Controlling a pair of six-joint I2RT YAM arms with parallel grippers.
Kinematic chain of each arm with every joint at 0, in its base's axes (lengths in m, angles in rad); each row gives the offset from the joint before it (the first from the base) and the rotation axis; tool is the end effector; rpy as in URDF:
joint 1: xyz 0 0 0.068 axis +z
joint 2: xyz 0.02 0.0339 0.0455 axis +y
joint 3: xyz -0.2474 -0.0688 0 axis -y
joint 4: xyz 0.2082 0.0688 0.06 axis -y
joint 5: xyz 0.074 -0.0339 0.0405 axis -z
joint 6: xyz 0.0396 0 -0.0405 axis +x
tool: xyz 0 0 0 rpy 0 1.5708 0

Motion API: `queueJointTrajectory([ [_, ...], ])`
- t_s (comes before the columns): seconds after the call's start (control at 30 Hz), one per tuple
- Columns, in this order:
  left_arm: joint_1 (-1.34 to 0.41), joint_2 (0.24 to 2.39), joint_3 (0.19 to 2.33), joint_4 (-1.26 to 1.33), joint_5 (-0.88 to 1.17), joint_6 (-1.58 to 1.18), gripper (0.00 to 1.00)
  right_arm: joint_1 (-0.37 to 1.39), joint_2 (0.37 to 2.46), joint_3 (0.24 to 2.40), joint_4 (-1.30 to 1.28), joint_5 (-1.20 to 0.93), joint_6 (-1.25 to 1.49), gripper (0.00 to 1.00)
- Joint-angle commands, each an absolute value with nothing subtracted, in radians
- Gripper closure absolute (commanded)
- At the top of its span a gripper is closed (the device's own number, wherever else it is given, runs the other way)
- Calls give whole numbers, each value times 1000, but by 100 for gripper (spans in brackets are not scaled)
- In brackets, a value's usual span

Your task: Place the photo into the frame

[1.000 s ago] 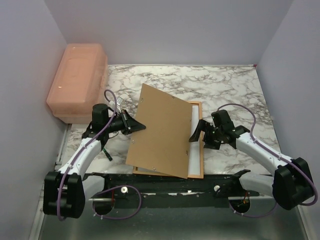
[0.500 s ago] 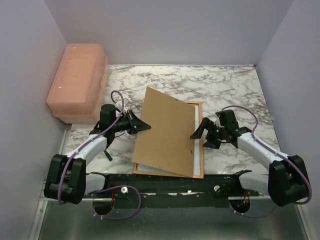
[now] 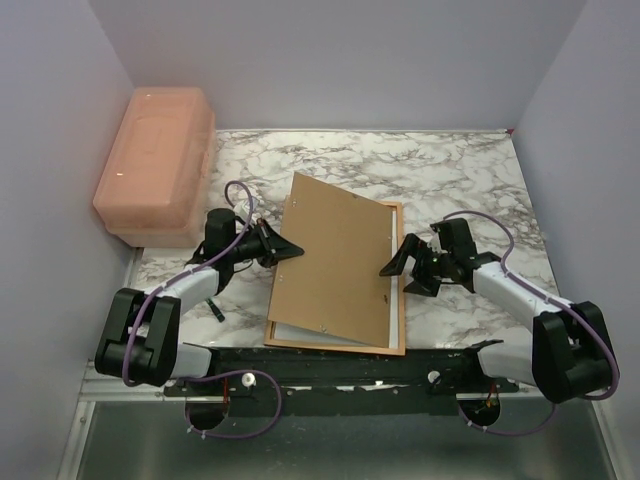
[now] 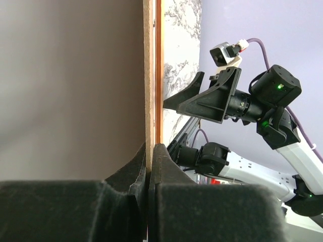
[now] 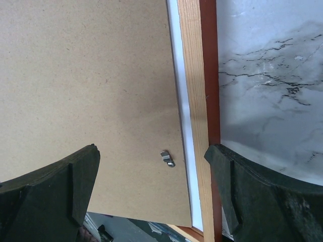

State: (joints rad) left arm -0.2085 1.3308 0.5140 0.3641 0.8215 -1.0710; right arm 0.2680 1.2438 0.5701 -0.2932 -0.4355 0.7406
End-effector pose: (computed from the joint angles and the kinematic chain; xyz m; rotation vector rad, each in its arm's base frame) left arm 0.2271 -0.0777 0.1989 -0.3728 2.2356 -1.5808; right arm 0.1914 0.0699 0.1743 0.4464 2.6403 0.9195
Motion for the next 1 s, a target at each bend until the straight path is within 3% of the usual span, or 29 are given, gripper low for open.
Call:
queueJointTrajectory([
  [0.0, -229, 1366, 508, 500, 804, -1107, 100, 265, 1264, 554, -266, -460, 738, 0],
  [0.53, -299, 1410, 494, 464, 752, -1035, 99, 265, 1299, 549, -253, -462, 727, 0],
  [0.63, -304, 1397, 521, 364, 731, -966, 83, 265, 1302, 547, -250, -459, 724, 0],
  [0.8, -322, 1362, 599, 117, 632, -827, 46, 265, 1314, 559, -248, -467, 709, 0],
  [0.87, -328, 1350, 623, 43, 585, -782, 38, 265, 1322, 568, -249, -470, 702, 0],
  [0.97, -337, 1338, 647, -39, 535, -738, 33, 265, 1331, 572, -247, -477, 696, 0],
])
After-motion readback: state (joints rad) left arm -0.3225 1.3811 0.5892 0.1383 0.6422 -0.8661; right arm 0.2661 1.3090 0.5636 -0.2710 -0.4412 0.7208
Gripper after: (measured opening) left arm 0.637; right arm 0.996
